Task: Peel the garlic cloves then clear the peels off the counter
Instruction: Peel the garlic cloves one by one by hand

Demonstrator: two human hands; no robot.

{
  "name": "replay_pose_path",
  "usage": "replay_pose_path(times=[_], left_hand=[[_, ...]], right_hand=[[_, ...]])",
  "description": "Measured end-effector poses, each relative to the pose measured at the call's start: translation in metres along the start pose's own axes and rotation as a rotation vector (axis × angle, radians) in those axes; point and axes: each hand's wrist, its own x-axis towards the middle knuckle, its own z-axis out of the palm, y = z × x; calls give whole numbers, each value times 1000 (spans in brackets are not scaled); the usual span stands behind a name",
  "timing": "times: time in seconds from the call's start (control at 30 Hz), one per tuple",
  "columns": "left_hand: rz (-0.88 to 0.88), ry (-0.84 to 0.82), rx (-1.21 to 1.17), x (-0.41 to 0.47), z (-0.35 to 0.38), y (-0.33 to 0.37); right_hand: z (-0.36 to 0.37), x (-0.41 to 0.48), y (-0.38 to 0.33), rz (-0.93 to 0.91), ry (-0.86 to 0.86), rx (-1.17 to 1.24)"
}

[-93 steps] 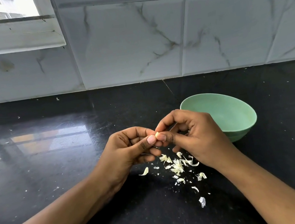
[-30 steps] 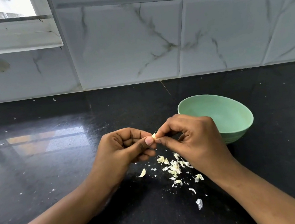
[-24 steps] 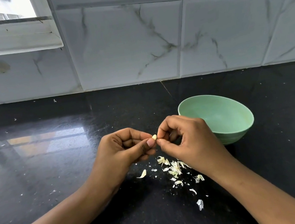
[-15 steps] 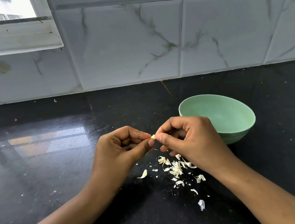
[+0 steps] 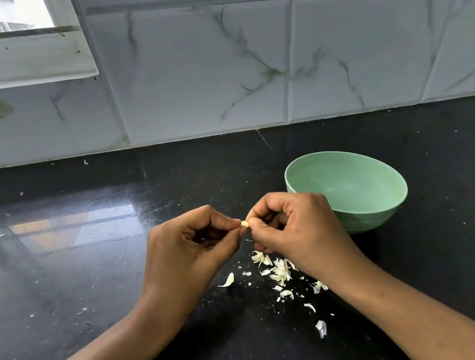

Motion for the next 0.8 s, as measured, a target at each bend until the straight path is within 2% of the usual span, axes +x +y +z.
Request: replay_pose_path(times=[0.17, 0.43, 0.67, 0.8], left_hand=[[3, -36, -43, 1, 0, 4], [-195, -95, -310, 6, 0, 1], [-384, -118, -517, 9, 2, 3], [-428, -175, -587, 7, 3, 6]], right_hand=[[-2, 0, 1, 15, -46, 76], [-3, 3, 3, 139, -127, 323], [-8, 2, 1, -131, -69, 127], [-8, 2, 0, -160, -22, 159]])
